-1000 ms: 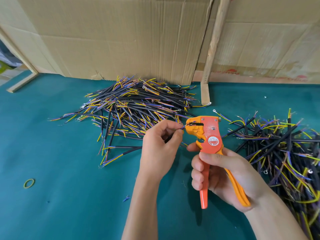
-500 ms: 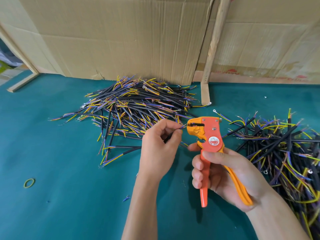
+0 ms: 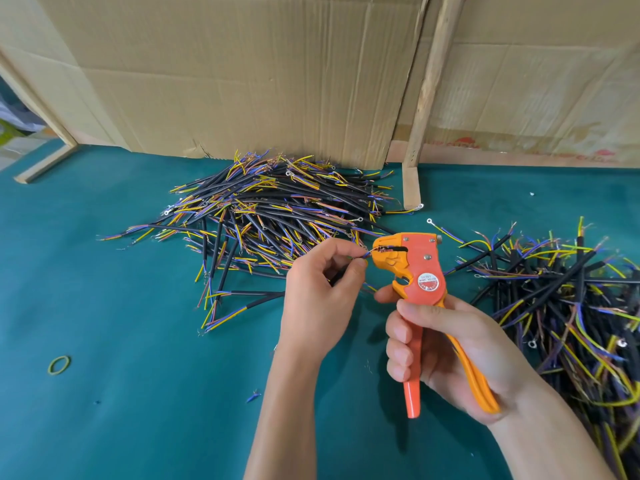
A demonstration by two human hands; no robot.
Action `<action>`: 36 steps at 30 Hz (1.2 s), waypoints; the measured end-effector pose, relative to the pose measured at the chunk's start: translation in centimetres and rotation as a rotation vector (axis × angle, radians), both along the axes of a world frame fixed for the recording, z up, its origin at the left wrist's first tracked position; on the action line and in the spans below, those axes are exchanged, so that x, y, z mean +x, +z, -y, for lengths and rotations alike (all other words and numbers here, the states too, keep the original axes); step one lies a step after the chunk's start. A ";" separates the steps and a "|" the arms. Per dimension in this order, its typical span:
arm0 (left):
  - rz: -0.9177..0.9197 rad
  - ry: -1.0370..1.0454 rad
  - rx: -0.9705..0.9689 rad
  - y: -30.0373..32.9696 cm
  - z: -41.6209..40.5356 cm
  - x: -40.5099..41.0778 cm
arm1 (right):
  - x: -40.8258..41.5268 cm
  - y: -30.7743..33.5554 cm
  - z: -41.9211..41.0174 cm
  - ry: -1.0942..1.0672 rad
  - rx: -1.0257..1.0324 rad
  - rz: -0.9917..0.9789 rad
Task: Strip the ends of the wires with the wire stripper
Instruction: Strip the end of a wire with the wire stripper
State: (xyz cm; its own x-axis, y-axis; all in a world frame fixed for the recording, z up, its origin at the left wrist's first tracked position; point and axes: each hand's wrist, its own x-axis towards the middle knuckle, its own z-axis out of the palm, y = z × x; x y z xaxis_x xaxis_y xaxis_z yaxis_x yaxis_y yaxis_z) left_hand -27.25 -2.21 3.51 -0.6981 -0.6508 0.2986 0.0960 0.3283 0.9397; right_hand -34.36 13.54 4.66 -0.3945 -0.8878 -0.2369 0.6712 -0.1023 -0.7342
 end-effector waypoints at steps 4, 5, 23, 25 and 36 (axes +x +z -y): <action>-0.005 0.004 -0.006 0.1 -0.1 0.0 | -0.1 0.1 -0.1 -0.007 -0.008 0.003; -0.006 0.003 -0.005 0.1 -0.1 0.0 | -0.2 0.1 -0.2 -0.005 -0.008 0.000; 0.017 -0.018 0.055 0.0 -0.4 -0.2 | 0.2 0.0 0.7 -0.144 0.065 -0.041; 0.016 -0.013 0.063 -0.1 -0.5 -0.2 | 0.2 0.0 0.4 -0.123 0.054 -0.039; -0.053 0.069 0.014 -0.1 -0.1 -0.5 | -1.2 -0.1 -0.8 -0.147 -0.012 -0.040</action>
